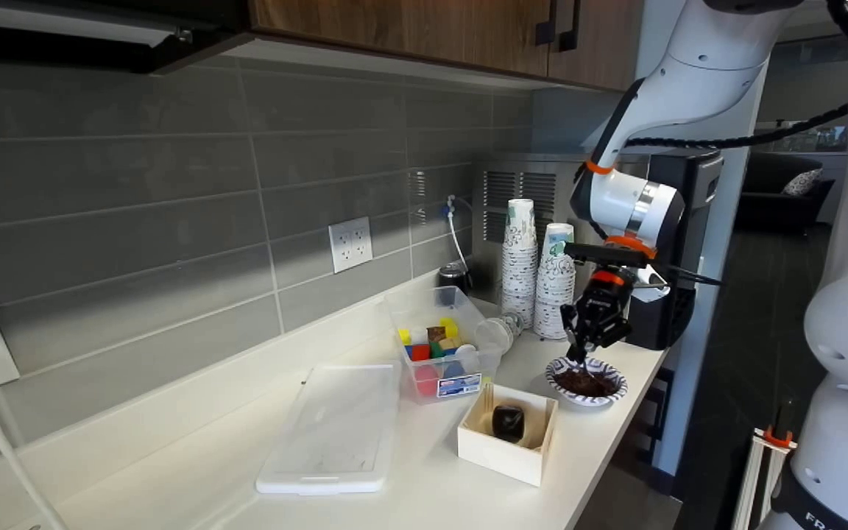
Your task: Stir the contents of the bowl using the spatula
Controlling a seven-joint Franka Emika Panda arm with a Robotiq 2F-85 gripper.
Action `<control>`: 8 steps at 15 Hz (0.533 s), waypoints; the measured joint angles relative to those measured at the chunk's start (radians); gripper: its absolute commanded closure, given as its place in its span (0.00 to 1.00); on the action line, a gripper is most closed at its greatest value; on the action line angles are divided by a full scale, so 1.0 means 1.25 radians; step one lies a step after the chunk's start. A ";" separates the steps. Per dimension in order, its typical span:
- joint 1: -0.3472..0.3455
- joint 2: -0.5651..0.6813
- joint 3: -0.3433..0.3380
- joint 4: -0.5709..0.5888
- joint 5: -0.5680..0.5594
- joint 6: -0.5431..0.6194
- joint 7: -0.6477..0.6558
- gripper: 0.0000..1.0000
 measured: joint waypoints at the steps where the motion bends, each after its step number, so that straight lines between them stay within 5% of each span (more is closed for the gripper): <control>1: 0.001 -0.002 0.000 -0.001 0.000 0.018 0.000 0.97; 8: 0.002 -0.015 0.017 -0.017 0.053 0.075 -0.018 0.97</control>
